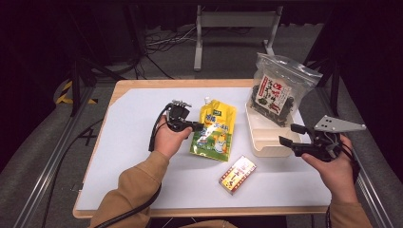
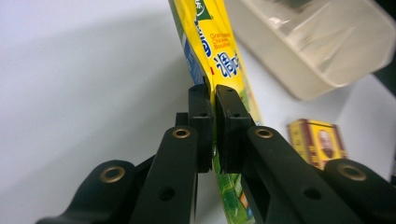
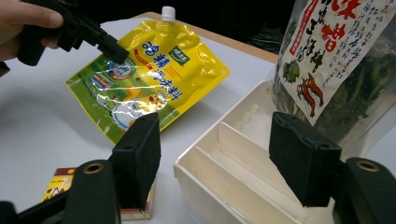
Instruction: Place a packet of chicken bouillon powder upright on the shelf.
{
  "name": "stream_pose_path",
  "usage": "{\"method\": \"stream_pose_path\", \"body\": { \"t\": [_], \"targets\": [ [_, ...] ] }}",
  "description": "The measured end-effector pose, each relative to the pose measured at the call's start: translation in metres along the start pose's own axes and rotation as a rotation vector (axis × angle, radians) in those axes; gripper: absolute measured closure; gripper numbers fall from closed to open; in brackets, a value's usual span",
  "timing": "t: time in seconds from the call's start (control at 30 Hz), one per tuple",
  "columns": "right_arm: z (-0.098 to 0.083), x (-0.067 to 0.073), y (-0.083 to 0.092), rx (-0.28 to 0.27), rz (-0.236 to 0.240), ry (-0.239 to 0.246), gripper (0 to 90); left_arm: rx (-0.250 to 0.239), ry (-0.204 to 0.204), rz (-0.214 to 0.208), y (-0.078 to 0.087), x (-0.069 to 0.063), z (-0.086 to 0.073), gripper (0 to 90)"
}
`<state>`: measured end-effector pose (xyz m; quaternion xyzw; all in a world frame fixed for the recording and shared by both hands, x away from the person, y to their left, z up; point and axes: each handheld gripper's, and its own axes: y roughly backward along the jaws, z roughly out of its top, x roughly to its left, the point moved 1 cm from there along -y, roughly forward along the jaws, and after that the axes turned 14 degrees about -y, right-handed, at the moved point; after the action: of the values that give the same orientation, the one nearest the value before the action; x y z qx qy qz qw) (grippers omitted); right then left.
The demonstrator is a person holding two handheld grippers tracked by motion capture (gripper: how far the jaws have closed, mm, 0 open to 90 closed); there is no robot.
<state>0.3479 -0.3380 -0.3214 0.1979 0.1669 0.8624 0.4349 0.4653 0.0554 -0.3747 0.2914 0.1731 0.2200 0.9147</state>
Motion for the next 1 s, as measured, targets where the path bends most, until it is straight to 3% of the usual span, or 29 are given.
{"method": "stream_pose_path", "body": {
  "t": [0.33, 0.5, 0.67, 0.77, 1.0],
  "targets": [
    [0.001, 0.002, -0.001, -0.005, 0.014, 0.0, 39.6, -0.1, -0.144, -0.031, 0.024, -0.028, 0.011, 86.7],
    [0.003, 0.004, -0.004, -0.002, 0.028, 0.007, 40.3, -0.12, -0.201, -0.008, 0.034, -0.036, 0.011, 86.7],
    [0.004, 0.006, -0.007, 0.0, 0.043, 0.012, 40.4, -0.176, -0.256, -0.023, 0.048, -0.043, 0.01, 86.7],
    [0.004, 0.009, -0.009, 0.005, 0.051, 0.022, 40.4, -0.203, -0.285, -0.041, 0.053, -0.046, 0.007, 86.7],
    [0.005, 0.016, -0.013, 0.014, 0.073, 0.032, 40.8, -0.254, -0.304, -0.077, 0.06, -0.052, -0.003, 86.7]
  ]
}}
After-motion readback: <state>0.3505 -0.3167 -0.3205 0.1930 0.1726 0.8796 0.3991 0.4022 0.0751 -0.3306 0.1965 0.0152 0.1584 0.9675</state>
